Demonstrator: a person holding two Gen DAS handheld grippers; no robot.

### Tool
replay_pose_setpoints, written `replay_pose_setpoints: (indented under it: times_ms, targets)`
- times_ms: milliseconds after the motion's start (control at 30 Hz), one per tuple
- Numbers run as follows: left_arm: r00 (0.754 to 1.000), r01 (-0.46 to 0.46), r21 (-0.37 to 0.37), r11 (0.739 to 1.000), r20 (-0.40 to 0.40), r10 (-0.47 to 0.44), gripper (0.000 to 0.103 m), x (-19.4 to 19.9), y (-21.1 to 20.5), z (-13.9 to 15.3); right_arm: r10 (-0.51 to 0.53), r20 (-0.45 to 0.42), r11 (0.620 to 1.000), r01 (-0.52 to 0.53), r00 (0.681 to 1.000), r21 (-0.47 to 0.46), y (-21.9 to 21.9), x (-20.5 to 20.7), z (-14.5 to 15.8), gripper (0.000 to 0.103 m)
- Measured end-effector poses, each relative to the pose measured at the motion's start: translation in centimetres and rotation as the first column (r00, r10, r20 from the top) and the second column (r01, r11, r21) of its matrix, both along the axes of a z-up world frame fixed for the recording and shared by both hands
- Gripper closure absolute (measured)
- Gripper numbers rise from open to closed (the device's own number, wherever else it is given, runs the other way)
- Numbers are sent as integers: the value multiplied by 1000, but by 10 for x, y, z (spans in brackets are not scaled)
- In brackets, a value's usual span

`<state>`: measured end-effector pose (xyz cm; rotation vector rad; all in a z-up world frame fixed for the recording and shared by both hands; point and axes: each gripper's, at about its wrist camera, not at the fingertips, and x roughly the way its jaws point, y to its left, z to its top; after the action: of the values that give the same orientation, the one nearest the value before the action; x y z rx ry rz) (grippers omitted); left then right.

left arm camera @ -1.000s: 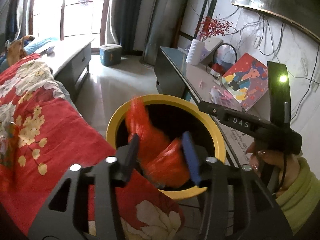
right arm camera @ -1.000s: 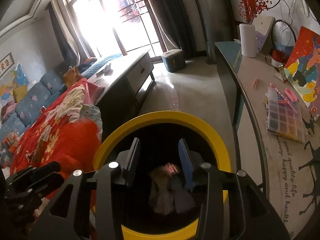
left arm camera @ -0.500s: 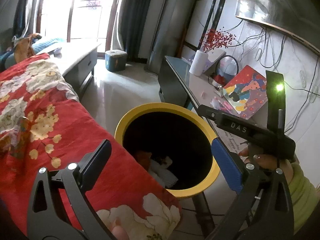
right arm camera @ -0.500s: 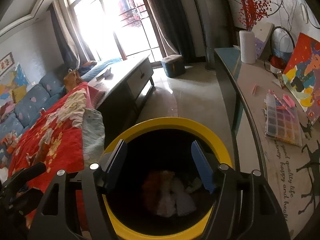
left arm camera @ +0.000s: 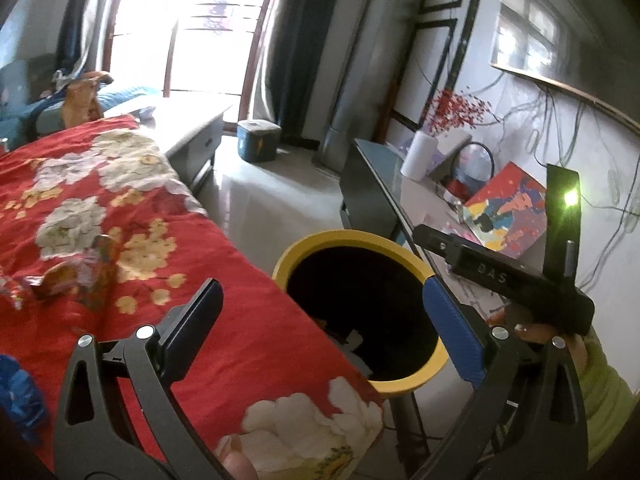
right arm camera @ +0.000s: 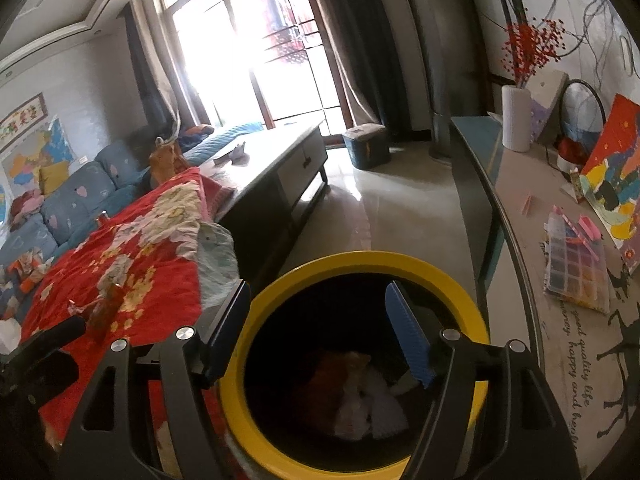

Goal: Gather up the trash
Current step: 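Move both open grippers back over the remaining wrappers on the bedspread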

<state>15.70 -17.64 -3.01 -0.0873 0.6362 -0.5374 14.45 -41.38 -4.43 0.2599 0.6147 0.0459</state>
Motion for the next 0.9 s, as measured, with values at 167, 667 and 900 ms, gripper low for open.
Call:
replay_pose_setpoints:
  times_ms: [167, 667, 900]
  targets:
    - [998, -57, -10, 998, 18, 57, 11, -3, 20, 7, 47, 16, 999, -47, 999, -13, 21, -1, 6, 35]
    - [976, -204, -39, 978, 65, 206, 11, -16, 84, 20, 196, 49, 980, -194, 979, -45, 84, -5, 25, 35]
    - [958, -276, -54, 960, 69, 280, 11, -23, 117, 23, 278, 54, 959, -274, 959, -70, 118, -7, 30, 35]
